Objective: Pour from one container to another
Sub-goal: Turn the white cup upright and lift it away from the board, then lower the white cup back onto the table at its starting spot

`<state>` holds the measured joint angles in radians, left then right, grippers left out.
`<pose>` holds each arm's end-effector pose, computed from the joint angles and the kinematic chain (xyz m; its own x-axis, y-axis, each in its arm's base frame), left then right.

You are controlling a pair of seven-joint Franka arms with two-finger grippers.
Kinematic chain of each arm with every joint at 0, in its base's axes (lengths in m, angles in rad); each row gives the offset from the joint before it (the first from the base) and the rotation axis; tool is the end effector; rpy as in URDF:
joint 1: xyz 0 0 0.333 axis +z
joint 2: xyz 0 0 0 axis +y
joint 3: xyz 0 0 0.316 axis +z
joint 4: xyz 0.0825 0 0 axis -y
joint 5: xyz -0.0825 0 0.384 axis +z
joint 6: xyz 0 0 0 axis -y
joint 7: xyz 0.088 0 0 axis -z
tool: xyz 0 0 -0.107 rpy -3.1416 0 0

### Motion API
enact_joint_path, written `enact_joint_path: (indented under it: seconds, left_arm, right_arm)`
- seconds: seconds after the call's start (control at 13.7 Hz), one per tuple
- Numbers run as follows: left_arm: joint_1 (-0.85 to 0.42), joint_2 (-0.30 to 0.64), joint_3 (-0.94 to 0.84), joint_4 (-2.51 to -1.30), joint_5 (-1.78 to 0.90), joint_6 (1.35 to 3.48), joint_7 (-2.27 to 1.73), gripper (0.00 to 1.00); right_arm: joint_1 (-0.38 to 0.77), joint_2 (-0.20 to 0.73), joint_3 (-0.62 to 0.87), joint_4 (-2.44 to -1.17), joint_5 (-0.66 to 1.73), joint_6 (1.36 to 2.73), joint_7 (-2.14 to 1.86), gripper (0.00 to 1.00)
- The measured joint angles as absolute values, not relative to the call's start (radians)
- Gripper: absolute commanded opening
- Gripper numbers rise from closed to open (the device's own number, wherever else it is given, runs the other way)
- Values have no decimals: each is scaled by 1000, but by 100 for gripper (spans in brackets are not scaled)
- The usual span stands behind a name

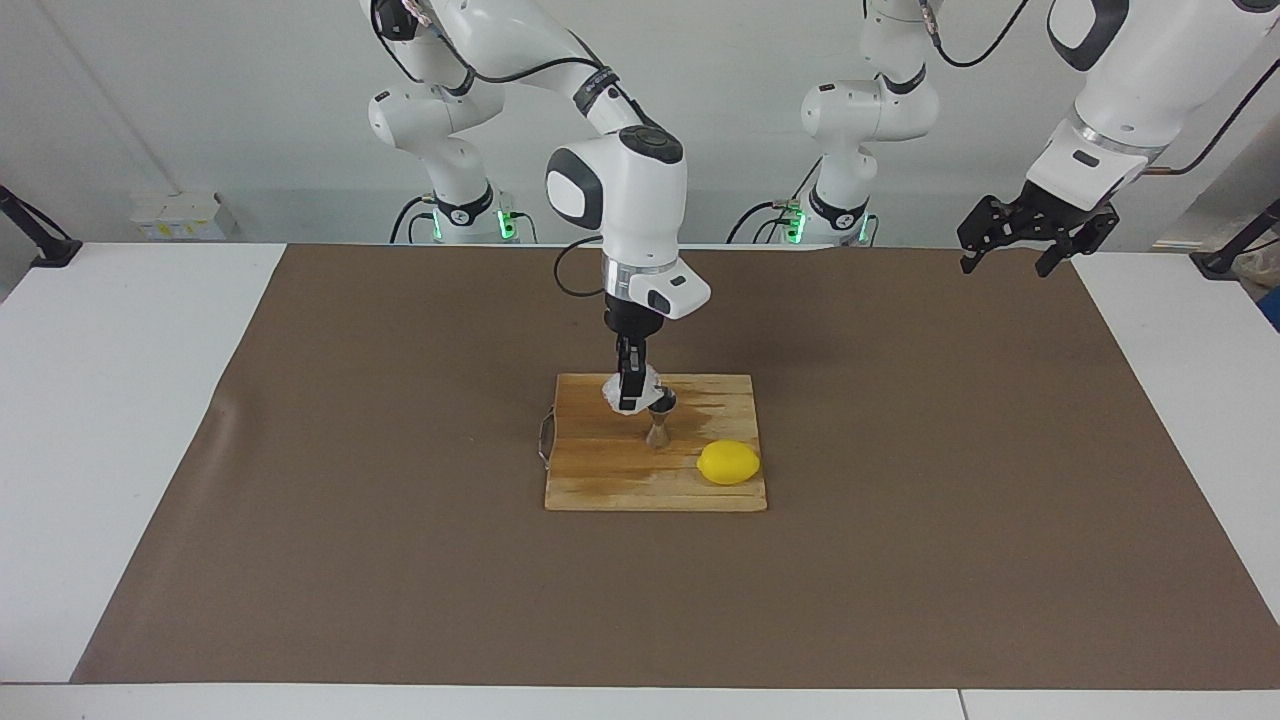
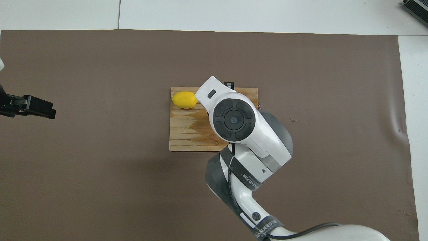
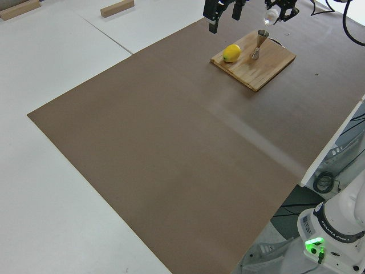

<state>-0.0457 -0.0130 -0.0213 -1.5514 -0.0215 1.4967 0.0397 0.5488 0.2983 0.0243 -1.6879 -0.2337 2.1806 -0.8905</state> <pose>0.5416 -0.0389 0.6344 0.9933 -0.1080 -0.0408 -0.1071 -0.9940 0.0229 0.5632 0.3514 0.4442 -0.0002 0.9989 -0.0461 0.9631 0.0126 0.2688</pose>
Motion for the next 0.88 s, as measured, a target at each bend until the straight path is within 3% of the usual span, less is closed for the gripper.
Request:
enact_joint_path:
  seconds: [0.51, 0.88]
  left_arm:
    - [-46, -13, -21, -1551, -22, 1497, 40, 100]
    - [-46, -13, -21, -1551, -22, 1497, 40, 100]
  right_arm:
    - [423, 259, 22, -1688, 111, 2185, -1107, 12]
    - [238, 239, 18, -1750, 443, 2184, -1386, 14]
